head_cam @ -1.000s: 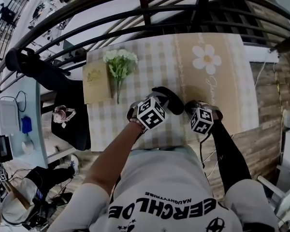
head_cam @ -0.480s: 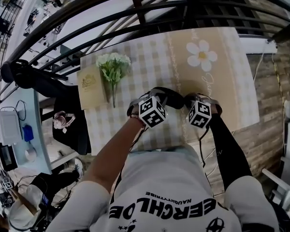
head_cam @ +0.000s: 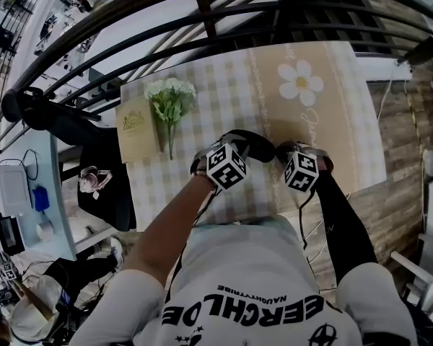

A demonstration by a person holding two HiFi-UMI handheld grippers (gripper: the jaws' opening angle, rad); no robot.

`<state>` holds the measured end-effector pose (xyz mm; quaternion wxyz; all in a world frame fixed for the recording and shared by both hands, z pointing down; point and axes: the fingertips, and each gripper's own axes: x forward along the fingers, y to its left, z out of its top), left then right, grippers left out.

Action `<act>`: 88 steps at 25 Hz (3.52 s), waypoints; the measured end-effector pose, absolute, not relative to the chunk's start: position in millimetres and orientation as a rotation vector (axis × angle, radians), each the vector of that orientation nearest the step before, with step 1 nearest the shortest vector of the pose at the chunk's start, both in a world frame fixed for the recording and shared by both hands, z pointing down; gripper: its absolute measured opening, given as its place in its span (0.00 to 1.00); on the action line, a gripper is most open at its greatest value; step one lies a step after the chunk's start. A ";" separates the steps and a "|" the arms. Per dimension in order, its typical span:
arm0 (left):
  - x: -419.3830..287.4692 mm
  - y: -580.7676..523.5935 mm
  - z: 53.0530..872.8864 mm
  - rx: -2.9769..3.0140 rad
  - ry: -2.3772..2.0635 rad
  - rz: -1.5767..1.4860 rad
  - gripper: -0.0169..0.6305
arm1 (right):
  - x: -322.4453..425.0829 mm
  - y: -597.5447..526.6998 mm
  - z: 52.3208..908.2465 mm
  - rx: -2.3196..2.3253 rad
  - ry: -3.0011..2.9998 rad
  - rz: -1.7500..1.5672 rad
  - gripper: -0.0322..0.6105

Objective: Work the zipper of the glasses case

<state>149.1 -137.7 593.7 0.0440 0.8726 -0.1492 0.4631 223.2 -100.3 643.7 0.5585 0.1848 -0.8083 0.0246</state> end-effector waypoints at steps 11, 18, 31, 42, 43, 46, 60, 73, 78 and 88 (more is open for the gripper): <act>148.5 -138.7 593.1 2.673 -0.449 1.404 0.04 | 217.7 -80.9 640.6 0.438 -1.906 0.090 0.10; 148.6 -138.6 593.7 2.680 -0.450 1.398 0.04 | 210.6 -71.9 638.3 0.492 -1.902 0.127 0.10; 147.5 -139.1 594.9 2.692 -0.496 1.364 0.04 | 188.0 -62.8 639.2 0.717 -1.902 0.358 0.10; 146.6 -141.3 594.4 2.675 -0.550 1.339 0.04 | 174.9 -64.8 636.7 0.935 -1.881 0.636 0.10; 146.7 -141.2 594.1 2.672 -0.557 1.334 0.04 | 175.0 -64.7 636.5 0.947 -1.888 0.654 0.10; 147.0 -141.1 593.3 2.665 -0.582 1.319 0.04 | 176.3 -64.9 636.0 0.982 -1.906 0.667 0.11; 122.5 -147.8 536.8 2.740 -0.751 1.006 0.05 | 196.7 -82.4 562.3 1.381 -2.036 0.588 0.23; 58.8 -138.4 380.9 2.938 -1.018 0.506 0.14 | 178.7 -94.0 404.0 1.734 -2.152 0.258 0.26; 37.6 -133.9 328.6 2.987 -1.101 0.355 0.15 | 161.8 -87.2 359.7 1.757 -2.199 0.121 0.26; 23.3 -113.5 281.2 3.057 -1.107 0.214 0.17 | 148.8 -74.5 315.7 1.823 -2.231 0.012 0.27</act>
